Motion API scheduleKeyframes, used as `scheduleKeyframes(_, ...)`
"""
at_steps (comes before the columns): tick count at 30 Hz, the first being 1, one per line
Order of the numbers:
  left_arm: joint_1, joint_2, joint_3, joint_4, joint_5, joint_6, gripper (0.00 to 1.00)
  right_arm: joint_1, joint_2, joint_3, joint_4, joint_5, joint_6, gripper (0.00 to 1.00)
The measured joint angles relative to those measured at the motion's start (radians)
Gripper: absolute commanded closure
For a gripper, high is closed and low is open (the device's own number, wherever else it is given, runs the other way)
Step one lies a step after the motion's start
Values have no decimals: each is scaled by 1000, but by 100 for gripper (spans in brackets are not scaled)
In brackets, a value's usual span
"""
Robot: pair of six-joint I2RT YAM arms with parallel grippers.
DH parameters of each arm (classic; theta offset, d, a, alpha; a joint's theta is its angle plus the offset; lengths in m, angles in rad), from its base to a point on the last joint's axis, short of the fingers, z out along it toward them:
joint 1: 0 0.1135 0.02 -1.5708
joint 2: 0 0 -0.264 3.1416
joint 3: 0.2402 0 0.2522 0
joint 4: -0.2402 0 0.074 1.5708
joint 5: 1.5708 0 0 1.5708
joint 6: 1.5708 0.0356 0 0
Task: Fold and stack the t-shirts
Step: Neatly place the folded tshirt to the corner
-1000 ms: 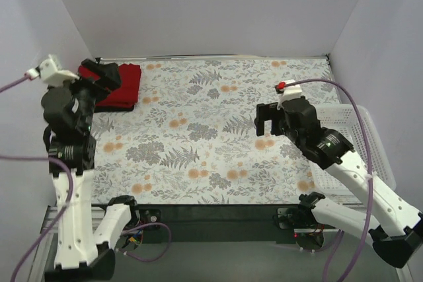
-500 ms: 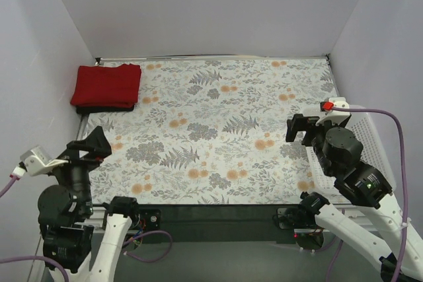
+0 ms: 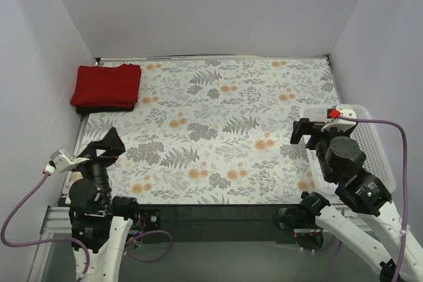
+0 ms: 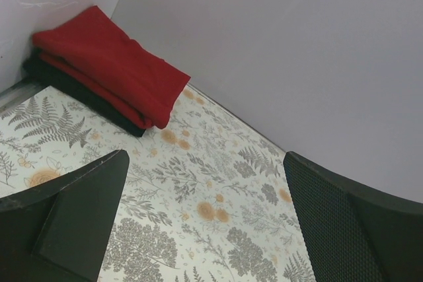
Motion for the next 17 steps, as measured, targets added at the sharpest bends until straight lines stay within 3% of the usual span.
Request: scheduleKeyframes(17, 0, 30, -63, 119, -20, 5, 2, 0, -9, -33, 24, 3, -19, 2)
